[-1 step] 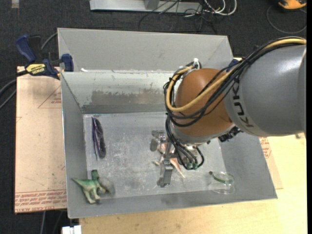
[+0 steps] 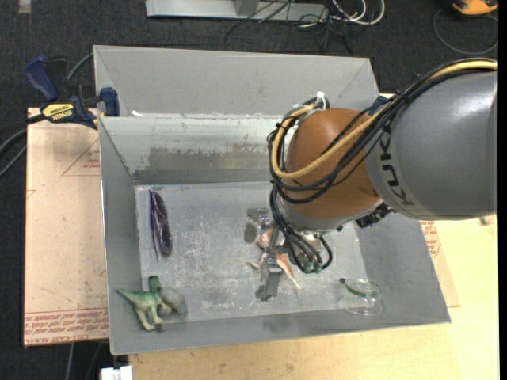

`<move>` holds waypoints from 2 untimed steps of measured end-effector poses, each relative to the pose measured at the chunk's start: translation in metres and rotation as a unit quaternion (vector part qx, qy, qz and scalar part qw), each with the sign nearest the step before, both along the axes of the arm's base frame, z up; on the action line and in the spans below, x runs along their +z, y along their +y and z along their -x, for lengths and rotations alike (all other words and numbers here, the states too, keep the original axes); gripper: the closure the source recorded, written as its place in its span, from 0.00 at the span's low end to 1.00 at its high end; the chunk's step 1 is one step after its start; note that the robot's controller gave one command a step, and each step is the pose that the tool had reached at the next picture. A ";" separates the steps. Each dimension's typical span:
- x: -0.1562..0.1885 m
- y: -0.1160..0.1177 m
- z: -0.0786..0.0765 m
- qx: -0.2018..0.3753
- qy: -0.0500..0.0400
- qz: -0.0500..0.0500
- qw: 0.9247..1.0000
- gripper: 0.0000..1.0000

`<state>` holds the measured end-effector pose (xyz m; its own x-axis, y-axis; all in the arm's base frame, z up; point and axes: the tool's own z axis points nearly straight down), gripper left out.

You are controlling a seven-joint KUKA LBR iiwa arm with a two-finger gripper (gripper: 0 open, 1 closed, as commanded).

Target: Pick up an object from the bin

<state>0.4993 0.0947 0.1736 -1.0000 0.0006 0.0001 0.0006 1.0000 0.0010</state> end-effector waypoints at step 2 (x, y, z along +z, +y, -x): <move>-0.063 -0.044 -0.087 -0.032 -0.004 -0.001 0.999 0.00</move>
Offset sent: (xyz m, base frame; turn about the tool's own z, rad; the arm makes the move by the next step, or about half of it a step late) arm 0.0836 -0.0447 -0.0631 0.0647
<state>0.5863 0.0506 0.1110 -0.9979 0.0651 -0.0076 0.0651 0.9979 0.0031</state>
